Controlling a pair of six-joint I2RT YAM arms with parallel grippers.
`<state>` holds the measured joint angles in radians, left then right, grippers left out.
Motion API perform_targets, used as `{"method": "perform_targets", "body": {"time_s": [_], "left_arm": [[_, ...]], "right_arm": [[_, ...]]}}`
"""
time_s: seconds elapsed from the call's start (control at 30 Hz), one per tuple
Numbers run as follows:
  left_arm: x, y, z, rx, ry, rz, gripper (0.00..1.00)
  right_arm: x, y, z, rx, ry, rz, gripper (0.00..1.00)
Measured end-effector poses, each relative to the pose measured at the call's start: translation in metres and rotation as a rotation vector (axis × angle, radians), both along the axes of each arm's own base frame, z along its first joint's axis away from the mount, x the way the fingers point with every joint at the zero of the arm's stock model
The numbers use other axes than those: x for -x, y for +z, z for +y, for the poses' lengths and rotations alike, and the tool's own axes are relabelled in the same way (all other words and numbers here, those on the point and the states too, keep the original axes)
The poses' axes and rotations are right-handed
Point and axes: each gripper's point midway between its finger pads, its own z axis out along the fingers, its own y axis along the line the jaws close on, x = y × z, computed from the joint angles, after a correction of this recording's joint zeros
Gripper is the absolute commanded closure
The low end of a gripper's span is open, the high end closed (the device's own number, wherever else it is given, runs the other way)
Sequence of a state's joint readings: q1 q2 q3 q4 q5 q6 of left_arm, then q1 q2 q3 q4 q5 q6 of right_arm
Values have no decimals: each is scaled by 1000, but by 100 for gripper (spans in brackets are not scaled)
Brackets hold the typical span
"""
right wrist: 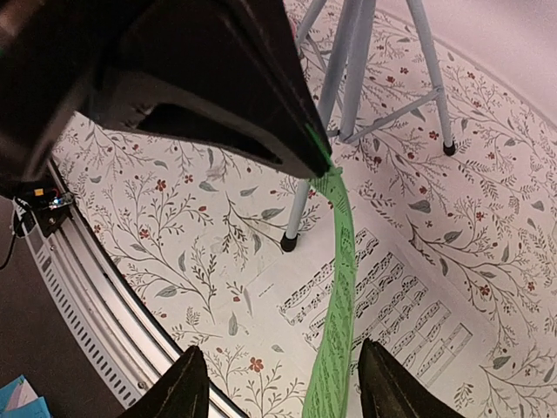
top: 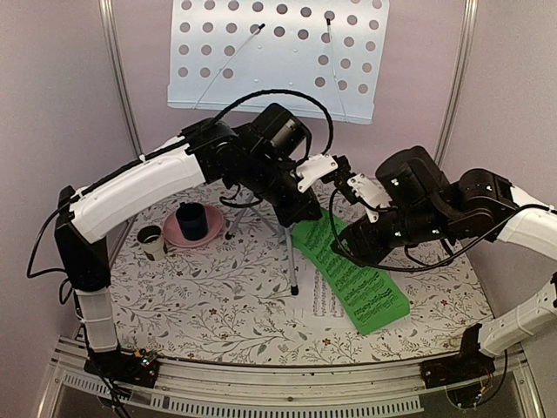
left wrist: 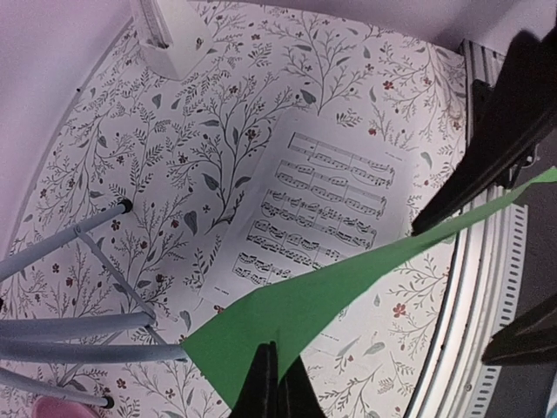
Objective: Set up the instrument practice props
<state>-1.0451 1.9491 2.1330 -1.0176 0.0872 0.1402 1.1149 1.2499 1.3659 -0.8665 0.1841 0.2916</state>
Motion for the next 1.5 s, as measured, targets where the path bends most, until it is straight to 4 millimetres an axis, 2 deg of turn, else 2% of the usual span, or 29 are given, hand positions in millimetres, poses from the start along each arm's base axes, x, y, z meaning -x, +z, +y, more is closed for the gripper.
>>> {"method": "perform_targets", "body": {"time_s": [0.1, 0.2, 0.27, 0.33, 0.4, 0.43, 0.53, 0.6, 0.7, 0.73, 0.8, 0.87, 0.97, 1.07, 1.13, 1.23, 1.37, 1.5], "left_arm": [[2, 1, 1, -3, -1, 7, 100], [5, 0, 1, -8, -7, 11, 100], [5, 0, 1, -9, -8, 12, 100], [6, 0, 1, -9, -9, 12, 100], [6, 0, 1, -9, -9, 12, 100], [6, 0, 0, -9, -10, 12, 94], [5, 0, 0, -7, -7, 8, 58], [3, 0, 0, 0, 4, -1, 39], [0, -2, 6, 13, 31, -28, 10], [1, -2, 10, 23, 38, -39, 3], [0, 6, 21, 61, 58, -75, 1], [2, 21, 35, 141, 79, -119, 1], [8, 49, 69, 308, 119, -169, 0], [7, 74, 98, 467, 156, -210, 1], [8, 84, 111, 558, 164, -234, 1], [18, 86, 108, 661, 120, -230, 1], [28, 82, 96, 748, 43, -191, 9], [39, 101, 84, 857, -42, -194, 16]], "right_arm": [[0, -20, 8, 90, -4, 3, 47], [-3, -34, 5, 159, -23, -2, 57], [-6, -35, 2, 177, -38, -11, 66], [-8, -35, 0, 183, -49, -20, 78], [-9, -35, -2, 193, -56, -30, 98], [-9, -34, -3, 198, -53, -35, 100], [-11, -32, -5, 202, -62, -49, 100], [-11, -27, -8, 191, -62, -66, 100], [-8, -7, -16, 130, -52, -108, 100], [-6, 6, -20, 86, -46, -132, 100], [0, 31, -26, 4, -23, -180, 100], [7, 58, -33, -88, 9, -232, 100], [18, 91, -41, -197, 61, -302, 100], [27, 115, -42, -277, 110, -356, 100], [32, 128, -40, -330, 143, -388, 100], [40, 142, -37, -397, 197, -434, 100], [49, 157, -30, -472, 266, -484, 100], [56, 169, -24, -533, 312, -513, 100]]}}
